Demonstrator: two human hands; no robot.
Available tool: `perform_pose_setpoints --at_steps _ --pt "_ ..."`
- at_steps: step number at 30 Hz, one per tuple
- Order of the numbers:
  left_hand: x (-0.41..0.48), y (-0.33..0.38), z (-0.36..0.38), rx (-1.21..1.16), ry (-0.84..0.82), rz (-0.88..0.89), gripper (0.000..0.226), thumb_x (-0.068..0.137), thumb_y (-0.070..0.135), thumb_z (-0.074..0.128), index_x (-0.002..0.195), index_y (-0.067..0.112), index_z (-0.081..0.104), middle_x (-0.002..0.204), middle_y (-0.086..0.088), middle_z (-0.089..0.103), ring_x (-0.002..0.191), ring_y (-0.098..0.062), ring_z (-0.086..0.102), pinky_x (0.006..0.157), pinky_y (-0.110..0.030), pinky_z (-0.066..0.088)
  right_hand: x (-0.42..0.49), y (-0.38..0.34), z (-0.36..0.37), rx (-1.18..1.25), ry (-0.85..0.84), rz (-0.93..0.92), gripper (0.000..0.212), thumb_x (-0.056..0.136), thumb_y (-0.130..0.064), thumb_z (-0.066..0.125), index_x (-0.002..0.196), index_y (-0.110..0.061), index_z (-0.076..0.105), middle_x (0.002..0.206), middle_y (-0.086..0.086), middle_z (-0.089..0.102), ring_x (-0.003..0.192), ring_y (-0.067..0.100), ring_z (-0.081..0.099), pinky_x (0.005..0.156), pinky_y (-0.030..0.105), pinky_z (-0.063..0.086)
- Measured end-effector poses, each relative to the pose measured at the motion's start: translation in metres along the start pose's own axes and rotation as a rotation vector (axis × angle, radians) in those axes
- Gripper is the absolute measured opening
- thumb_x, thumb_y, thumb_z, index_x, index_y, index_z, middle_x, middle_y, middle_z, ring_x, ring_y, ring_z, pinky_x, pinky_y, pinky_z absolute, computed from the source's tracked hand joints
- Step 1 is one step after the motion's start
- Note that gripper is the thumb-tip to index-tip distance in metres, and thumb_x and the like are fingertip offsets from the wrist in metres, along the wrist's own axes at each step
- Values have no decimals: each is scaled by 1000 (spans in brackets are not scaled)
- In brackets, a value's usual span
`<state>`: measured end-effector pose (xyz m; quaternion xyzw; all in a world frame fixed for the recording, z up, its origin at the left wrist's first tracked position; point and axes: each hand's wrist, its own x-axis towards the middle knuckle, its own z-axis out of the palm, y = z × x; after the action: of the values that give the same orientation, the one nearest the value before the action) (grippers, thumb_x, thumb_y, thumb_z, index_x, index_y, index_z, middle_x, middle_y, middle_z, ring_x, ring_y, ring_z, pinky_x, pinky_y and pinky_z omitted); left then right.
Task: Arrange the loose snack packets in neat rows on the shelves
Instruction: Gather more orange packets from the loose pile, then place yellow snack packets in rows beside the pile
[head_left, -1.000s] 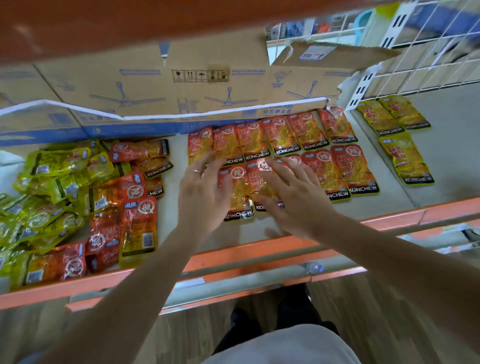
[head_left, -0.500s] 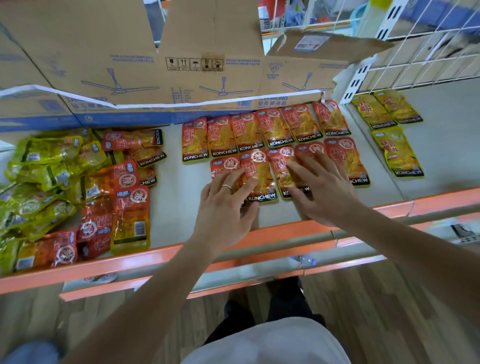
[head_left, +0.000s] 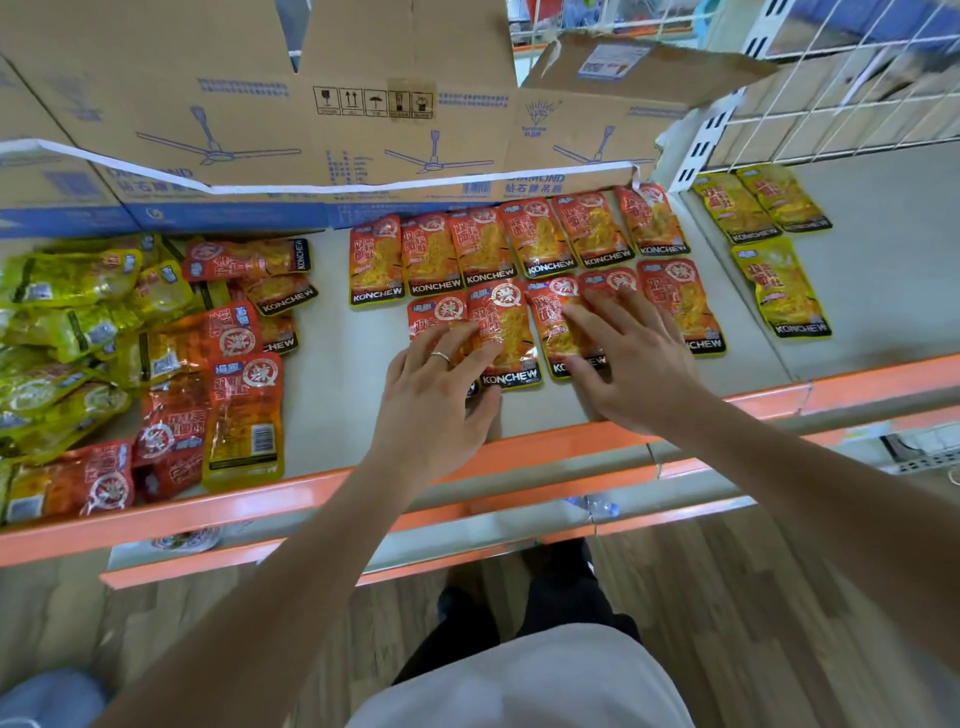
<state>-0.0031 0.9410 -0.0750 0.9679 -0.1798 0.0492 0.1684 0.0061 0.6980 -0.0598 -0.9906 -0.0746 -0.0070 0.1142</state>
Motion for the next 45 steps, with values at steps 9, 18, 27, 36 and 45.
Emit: perform_pose_setpoints --at_steps 9,18,27,36,45 --pt "0 0 1 0 7 10 53 94 51 38 139 30 55 149 2 49 141 -27 38 113 -49 34 -2 -2 -1 -17 17 -4 64 89 -59 34 148 -36 38 155 -5 39 147 32 25 117 56 23" --pt "0 0 -1 -12 4 14 56 93 52 33 139 29 55 149 2 49 141 -27 38 113 -49 34 -3 -2 -2 -60 38 22 61 89 -63 36 146 -43 37 159 -8 31 149 33 18 115 69 11" --pt "3 -1 1 -15 2 25 54 94 52 35 139 30 55 149 2 49 141 -27 38 114 -49 35 -1 -4 -3 -48 8 79 64 87 -66 32 147 -44 34 160 -7 31 148 34 20 114 68 11" --pt "3 0 1 14 10 32 54 95 52 34 140 31 54 151 2 47 141 -28 37 114 -48 33 -1 -3 -3 -62 7 65 70 84 -70 24 147 -44 37 158 -7 35 147 35 23 113 69 14" --pt "-1 5 -8 -15 104 24 52 94 50 42 135 21 58 149 0 50 139 -27 42 115 -44 32 -6 -5 -13 23 55 30 65 88 -62 34 147 -36 39 158 -7 35 148 31 22 117 65 12"
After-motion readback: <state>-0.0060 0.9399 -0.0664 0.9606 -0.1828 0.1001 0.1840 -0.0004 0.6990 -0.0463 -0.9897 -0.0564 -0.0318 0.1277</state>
